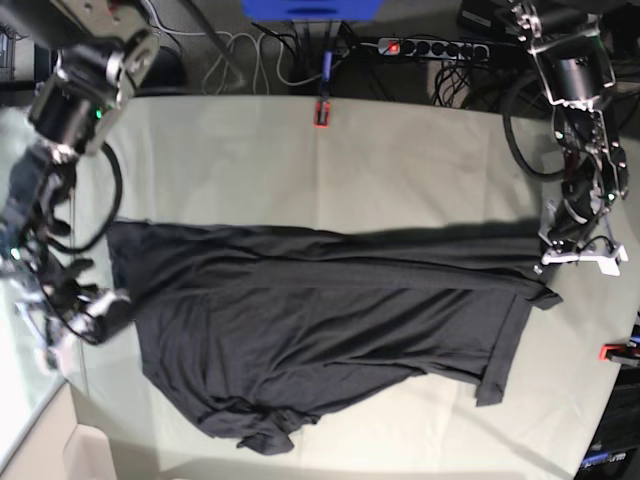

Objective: Layout the t-shirt on the table in an organized manner, then fold the t-shirt properly
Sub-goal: 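Regrasp the folded shirt edge with the right gripper, then pull the folded edge back with both grippers, unfolding the shirt, then release the left gripper and move it to the shirt's side seam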

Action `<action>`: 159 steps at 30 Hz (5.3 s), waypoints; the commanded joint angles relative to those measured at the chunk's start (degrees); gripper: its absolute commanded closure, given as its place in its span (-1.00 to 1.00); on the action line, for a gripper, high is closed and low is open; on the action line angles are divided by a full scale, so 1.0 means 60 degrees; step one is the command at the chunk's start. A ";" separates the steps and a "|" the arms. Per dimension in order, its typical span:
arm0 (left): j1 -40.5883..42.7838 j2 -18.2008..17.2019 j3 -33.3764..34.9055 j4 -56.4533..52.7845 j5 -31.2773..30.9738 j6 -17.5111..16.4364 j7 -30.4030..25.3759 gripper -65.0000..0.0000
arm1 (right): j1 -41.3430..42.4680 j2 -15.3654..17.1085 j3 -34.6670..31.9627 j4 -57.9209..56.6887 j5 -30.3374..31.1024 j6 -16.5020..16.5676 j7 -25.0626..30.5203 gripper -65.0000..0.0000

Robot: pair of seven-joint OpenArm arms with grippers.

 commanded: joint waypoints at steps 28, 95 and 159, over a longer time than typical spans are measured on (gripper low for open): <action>-0.0124 -0.0179 -0.0042 0.0125 -0.0002 -0.0042 -0.0124 1.00 | 0.0604 0.0026 -0.0942 -0.1244 0.0191 0.0046 0.0211 -0.26; 0.2924 -0.1014 -0.0057 0.3978 -0.0090 -0.0042 0.0843 1.00 | -0.5199 0.0788 0.1226 0.4265 0.0235 0.0046 0.0841 1.00; 0.4052 -0.0546 -0.1200 0.2411 -0.0090 -0.1932 0.1063 0.52 | -0.7748 -0.0721 0.1710 0.4133 0.0235 0.0046 0.0973 0.26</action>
